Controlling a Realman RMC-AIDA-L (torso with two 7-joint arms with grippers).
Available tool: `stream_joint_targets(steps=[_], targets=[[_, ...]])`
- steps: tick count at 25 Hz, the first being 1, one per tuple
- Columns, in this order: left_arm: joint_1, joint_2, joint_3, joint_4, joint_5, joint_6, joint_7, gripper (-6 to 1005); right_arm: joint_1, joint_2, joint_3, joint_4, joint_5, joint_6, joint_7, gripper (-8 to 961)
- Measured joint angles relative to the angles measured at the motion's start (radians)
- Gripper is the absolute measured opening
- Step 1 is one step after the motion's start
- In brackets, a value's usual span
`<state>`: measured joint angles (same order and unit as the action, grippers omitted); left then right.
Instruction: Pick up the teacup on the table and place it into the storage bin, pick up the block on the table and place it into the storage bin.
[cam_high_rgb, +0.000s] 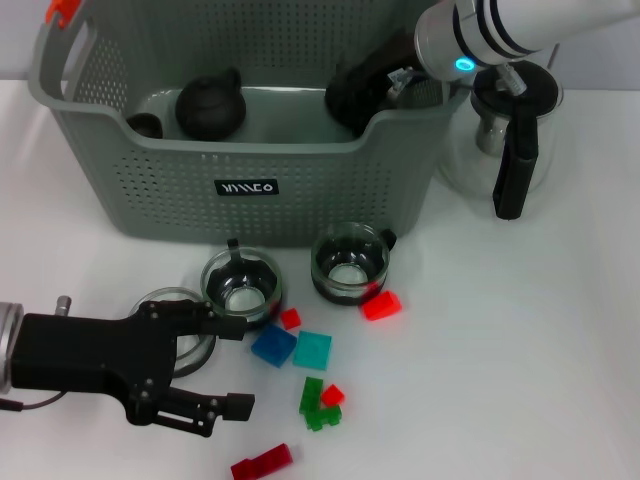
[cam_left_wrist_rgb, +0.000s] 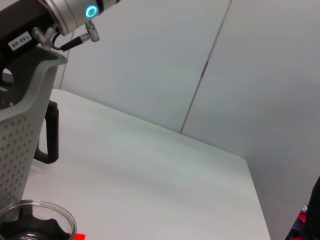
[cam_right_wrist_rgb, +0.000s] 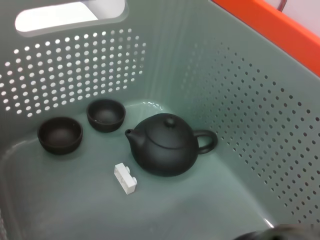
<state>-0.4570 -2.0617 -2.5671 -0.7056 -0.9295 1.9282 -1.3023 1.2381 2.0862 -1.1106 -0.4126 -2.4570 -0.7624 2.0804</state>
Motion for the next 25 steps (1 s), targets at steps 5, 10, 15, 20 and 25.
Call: stream_joint_targets(steps=[5,10,15,20,25], targets=[[0.003,0.000,-0.001,0.000,0.000,0.000,0.000,890,-0.014,0.003,0.000,-0.028,0.002,-0.007,-0.003,324],[0.004,0.001,-0.002,0.000,-0.001,0.000,-0.004,889,-0.060,0.010,0.002,-0.150,0.021,-0.057,0.000,606],[0.005,0.004,-0.002,0.000,-0.005,0.001,-0.005,888,-0.117,0.004,0.009,-0.297,0.102,-0.130,-0.004,624],[0.006,0.007,-0.003,0.000,-0.006,0.002,-0.007,887,-0.206,-0.006,0.016,-0.495,0.226,-0.262,-0.007,641],[0.008,0.008,-0.010,0.000,-0.006,0.002,-0.008,886,-0.322,-0.017,0.023,-0.689,0.385,-0.470,-0.016,724]])
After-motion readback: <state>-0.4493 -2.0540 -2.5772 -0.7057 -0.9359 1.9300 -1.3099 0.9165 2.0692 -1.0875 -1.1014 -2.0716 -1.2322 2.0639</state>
